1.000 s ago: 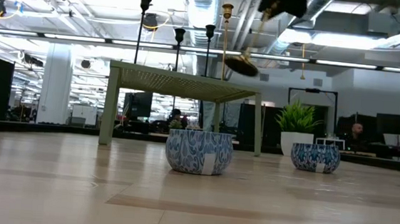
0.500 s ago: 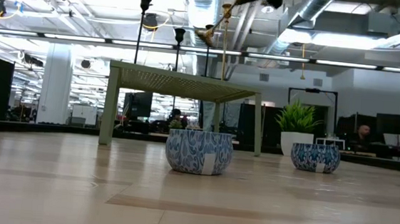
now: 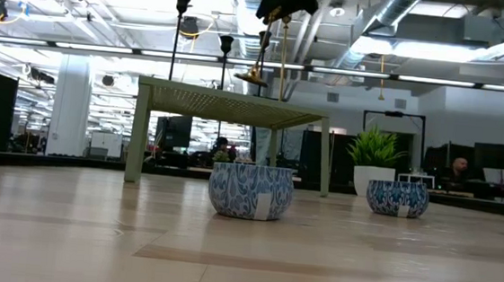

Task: Pick & Place candle stick holders
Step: Put the right gold candle holder on the shelf aligned with the other gold candle holder

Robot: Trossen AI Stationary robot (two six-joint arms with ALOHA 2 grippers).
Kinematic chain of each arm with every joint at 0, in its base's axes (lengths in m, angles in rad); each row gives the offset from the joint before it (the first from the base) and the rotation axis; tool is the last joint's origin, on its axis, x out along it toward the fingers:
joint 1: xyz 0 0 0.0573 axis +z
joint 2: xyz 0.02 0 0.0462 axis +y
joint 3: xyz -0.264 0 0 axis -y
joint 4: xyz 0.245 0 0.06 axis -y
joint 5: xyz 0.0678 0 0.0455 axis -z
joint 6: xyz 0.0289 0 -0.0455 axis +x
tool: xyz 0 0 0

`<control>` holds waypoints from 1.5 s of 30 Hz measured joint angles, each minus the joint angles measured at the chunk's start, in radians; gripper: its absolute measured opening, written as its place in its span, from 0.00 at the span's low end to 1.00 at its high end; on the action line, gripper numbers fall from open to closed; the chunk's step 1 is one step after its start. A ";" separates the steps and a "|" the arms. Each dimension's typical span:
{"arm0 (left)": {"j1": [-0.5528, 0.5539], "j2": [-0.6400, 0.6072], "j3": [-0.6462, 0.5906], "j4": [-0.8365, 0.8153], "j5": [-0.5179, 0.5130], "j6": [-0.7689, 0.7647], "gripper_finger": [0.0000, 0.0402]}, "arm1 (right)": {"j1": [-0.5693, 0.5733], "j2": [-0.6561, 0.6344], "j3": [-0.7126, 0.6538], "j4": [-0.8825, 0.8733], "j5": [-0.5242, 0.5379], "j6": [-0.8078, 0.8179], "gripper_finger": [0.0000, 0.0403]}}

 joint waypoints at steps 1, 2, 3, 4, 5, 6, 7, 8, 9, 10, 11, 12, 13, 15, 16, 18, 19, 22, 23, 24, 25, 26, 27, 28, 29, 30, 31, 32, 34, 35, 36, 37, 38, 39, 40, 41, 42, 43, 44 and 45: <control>0.000 0.001 0.000 0.001 0.000 0.000 0.47 | -0.001 0.017 0.030 -0.019 0.002 -0.010 0.28; 0.000 0.002 0.000 0.002 0.000 0.000 0.47 | -0.001 0.034 0.056 -0.025 0.004 -0.020 0.28; 0.000 0.003 0.000 0.004 0.000 0.000 0.47 | -0.002 0.050 0.082 -0.029 0.004 -0.027 0.28; 0.000 0.003 0.000 0.006 0.000 0.000 0.47 | -0.003 0.064 0.104 -0.037 0.003 -0.038 0.28; 0.000 0.004 0.000 0.008 0.000 0.000 0.47 | -0.004 0.079 0.123 -0.045 0.002 -0.047 0.28; 0.000 0.006 0.000 0.009 0.000 0.000 0.47 | -0.005 0.094 0.141 -0.048 0.000 -0.056 0.28; 0.000 0.006 0.000 0.009 0.000 0.000 0.47 | -0.005 0.109 0.156 -0.050 -0.005 -0.062 0.28; 0.000 0.006 0.000 0.011 0.000 0.000 0.47 | -0.006 0.122 0.169 -0.054 -0.012 -0.065 0.28; 0.000 0.007 0.000 0.013 0.000 0.000 0.47 | -0.006 0.134 0.180 -0.063 -0.021 -0.067 0.28; 0.000 0.008 0.000 0.014 0.000 0.000 0.47 | -0.007 0.143 0.185 -0.069 -0.028 -0.067 0.28; 0.000 0.008 0.000 0.013 0.000 0.000 0.47 | -0.008 0.151 0.187 -0.071 -0.030 -0.069 0.28; 0.000 0.008 0.000 0.014 0.000 0.000 0.47 | -0.009 0.157 0.187 -0.072 -0.030 -0.072 0.28; 0.000 0.009 0.000 0.014 0.000 0.000 0.47 | -0.011 0.165 0.187 -0.076 -0.031 -0.076 0.28; 0.000 0.009 0.000 0.014 0.000 0.000 0.47 | -0.016 0.181 0.187 -0.083 -0.034 -0.077 0.28; 0.000 0.009 0.000 0.014 0.000 0.000 0.47 | -0.016 0.187 0.187 -0.084 -0.037 -0.078 0.28; 0.000 0.009 0.000 0.014 0.000 0.000 0.47 | -0.021 0.196 0.188 -0.076 -0.050 -0.082 0.28; 0.000 0.009 0.000 0.014 0.000 0.000 0.47 | -0.022 0.197 0.188 -0.078 -0.052 -0.087 0.28; 0.000 0.009 0.000 0.018 0.000 0.000 0.47 | -0.023 0.197 0.188 -0.076 -0.052 -0.096 0.28; 0.000 0.009 0.000 0.018 0.000 0.000 0.47 | -0.022 0.198 0.188 -0.073 -0.052 -0.096 0.28; 0.000 0.009 0.000 0.018 0.000 0.000 0.47 | -0.023 0.198 0.188 -0.071 -0.051 -0.096 0.28; 0.000 0.009 0.000 0.018 0.000 0.000 0.47 | -0.023 0.198 0.188 -0.070 -0.051 -0.096 0.28; 0.000 0.009 0.000 0.018 0.000 0.000 0.47 | -0.025 0.199 0.188 -0.068 -0.051 -0.096 0.30; 0.000 0.009 0.000 0.020 0.000 0.000 0.47 | -0.027 0.199 0.188 -0.068 -0.051 -0.096 0.32; 0.000 0.009 0.000 0.021 0.000 0.001 0.47 | -0.029 0.200 0.187 -0.069 -0.051 -0.096 0.35; 0.000 0.009 0.000 0.021 0.000 0.002 0.47 | -0.032 0.201 0.187 -0.070 -0.050 -0.096 0.38; 0.000 0.009 0.000 0.022 0.000 0.002 0.47 | -0.035 0.201 0.187 -0.070 -0.049 -0.096 0.40; 0.000 0.009 0.000 0.022 0.000 0.003 0.47 | -0.036 0.201 0.187 -0.070 -0.049 -0.096 0.42; 0.000 0.009 0.000 0.022 0.000 0.003 0.47 | -0.038 0.201 0.187 -0.069 -0.049 -0.096 0.43; 0.000 0.009 0.000 0.022 0.000 0.003 0.47 | -0.042 0.201 0.187 -0.066 -0.049 -0.098 0.44; 0.000 0.009 0.000 0.022 0.000 0.003 0.47 | -0.043 0.201 0.187 -0.066 -0.049 -0.101 0.45; 0.000 0.009 0.000 0.023 0.000 0.003 0.47 | -0.043 0.201 0.187 -0.066 -0.049 -0.103 0.45; 0.000 0.009 0.000 0.023 0.000 0.003 0.47 | -0.044 0.201 0.187 -0.066 -0.049 -0.103 0.45; 0.000 0.009 0.000 0.025 0.000 0.003 0.47 | -0.047 0.201 0.187 -0.066 -0.049 -0.103 0.45; 0.000 0.009 0.000 0.026 0.000 0.003 0.47 | -0.048 0.201 0.187 -0.066 -0.050 -0.103 0.46; 0.000 0.009 0.000 0.026 0.000 0.003 0.47 | -0.048 0.201 0.187 -0.066 -0.051 -0.103 0.46; 0.000 0.009 0.000 0.027 0.000 0.003 0.47 | -0.047 0.201 0.187 -0.066 -0.051 -0.103 0.48; 0.000 0.009 0.000 0.028 0.000 0.003 0.47 | -0.047 0.201 0.187 -0.066 -0.051 -0.103 0.49; 0.000 0.009 0.000 0.028 0.000 0.003 0.47 | -0.047 0.200 0.187 -0.066 -0.051 -0.103 0.51; 0.000 0.009 0.000 0.028 0.000 0.003 0.47 | -0.047 0.197 0.187 -0.068 -0.051 -0.102 0.53; 0.000 0.009 0.000 0.029 0.000 0.003 0.47 | -0.047 0.194 0.186 -0.071 -0.051 -0.099 0.55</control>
